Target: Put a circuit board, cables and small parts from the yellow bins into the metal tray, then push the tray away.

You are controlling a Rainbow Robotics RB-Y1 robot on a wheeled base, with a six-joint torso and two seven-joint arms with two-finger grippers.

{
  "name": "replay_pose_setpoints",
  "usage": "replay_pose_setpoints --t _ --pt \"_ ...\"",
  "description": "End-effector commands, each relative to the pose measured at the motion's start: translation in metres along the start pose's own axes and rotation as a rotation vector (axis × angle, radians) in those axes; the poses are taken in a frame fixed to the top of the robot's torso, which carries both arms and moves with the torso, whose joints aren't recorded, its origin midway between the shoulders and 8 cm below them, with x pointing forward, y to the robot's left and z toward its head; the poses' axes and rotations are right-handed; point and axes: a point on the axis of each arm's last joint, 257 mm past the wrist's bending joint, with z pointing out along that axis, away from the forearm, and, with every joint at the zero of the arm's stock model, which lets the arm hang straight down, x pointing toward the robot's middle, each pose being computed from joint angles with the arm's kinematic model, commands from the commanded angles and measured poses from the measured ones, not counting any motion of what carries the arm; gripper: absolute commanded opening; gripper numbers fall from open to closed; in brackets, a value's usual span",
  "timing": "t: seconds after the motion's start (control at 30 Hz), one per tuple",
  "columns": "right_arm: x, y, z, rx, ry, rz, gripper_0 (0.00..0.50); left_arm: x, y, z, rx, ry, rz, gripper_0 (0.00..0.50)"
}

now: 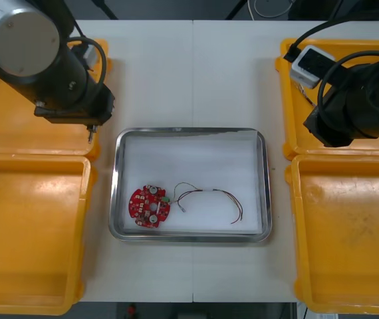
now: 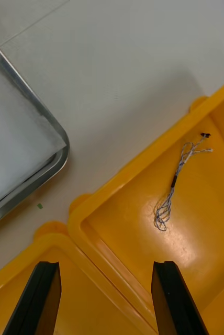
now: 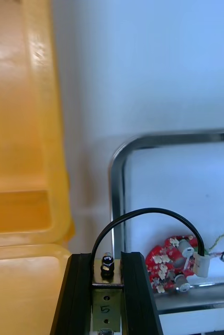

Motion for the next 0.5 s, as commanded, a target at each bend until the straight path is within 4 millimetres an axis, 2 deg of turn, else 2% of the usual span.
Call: replay_pose_setpoints --t 0.03,0.13,0.33,0.5 --pt "0.018 -0.027 -0.007 0.065 0.018 0.148 0.500 0.023 -0.040 0.019 0.007 0.023 0.019 0.000" --pt "0.029 -0.038 -0.004 0.067 0.038 0.242 0.500 0.028 -0.060 0.033 0.019 0.017 0.043 0.000" --pt "0.043 -0.052 -0.001 0.067 0.059 0.369 0.500 0.032 -0.085 0.049 0.046 0.009 0.063 0.000" --pt "0.052 -0.061 0.002 0.067 0.078 0.400 0.500 0.029 -0.093 0.064 0.044 0.002 0.066 0.000"
